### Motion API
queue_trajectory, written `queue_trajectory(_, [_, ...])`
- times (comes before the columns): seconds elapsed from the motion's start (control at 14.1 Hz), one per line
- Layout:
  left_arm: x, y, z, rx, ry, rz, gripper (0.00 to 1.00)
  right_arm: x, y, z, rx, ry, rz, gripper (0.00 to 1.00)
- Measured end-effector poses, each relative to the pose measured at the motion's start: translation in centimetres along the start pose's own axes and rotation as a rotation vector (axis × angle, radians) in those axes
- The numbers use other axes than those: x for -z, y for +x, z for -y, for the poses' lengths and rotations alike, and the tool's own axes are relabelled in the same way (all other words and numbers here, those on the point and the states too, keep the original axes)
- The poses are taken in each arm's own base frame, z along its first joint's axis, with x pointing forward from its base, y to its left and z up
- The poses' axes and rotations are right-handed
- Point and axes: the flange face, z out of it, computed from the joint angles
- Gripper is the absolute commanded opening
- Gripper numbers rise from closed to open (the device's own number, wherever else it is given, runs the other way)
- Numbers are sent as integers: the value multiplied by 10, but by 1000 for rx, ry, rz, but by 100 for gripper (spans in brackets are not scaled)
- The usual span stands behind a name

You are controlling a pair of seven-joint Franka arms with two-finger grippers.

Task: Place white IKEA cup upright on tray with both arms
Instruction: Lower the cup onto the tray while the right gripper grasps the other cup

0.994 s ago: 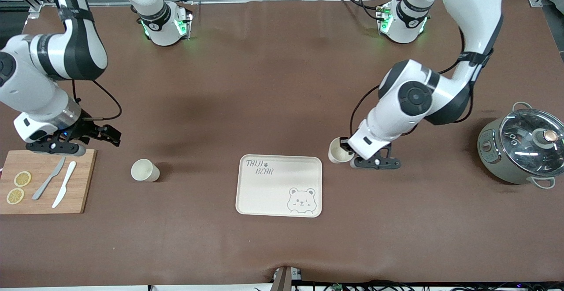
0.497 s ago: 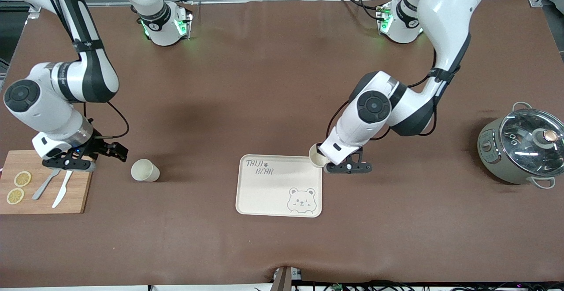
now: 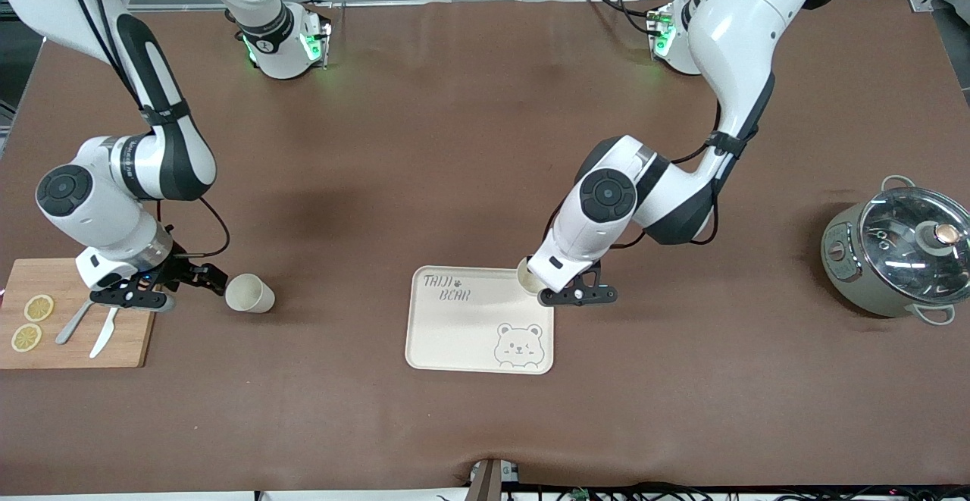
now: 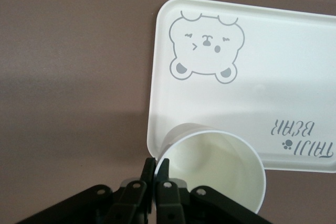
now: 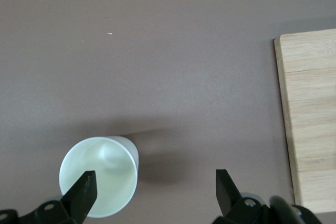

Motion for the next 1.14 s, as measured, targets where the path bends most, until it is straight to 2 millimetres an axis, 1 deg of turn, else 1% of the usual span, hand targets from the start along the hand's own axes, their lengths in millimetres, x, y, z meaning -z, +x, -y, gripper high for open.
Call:
queue_trajectory(0.14, [-8, 3, 1, 4, -12, -7, 0, -6, 0, 0, 0, 2, -3, 100])
queue_trajectory(0.35, [-26, 6, 0, 6, -21, -30, 0, -18, 0, 1, 1, 6, -17, 100])
queue_trajectory(0.57, [-40, 6, -9, -5, -3, -55, 0, -32, 0, 3, 2, 10, -27, 100])
queue_trajectory(0.78, [-43, 7, -15, -1, -15, -73, 0, -40, 1, 3, 2, 11, -23, 100])
queue_trajectory(0.99, [-41, 11, -14, 1, -29, -93, 0, -46, -1, 3, 2, 11, -14, 100])
queue_trajectory(1.14, [-43, 12, -14, 3, -38, -104, 0, -54, -4, 3, 6, 10, -3, 100])
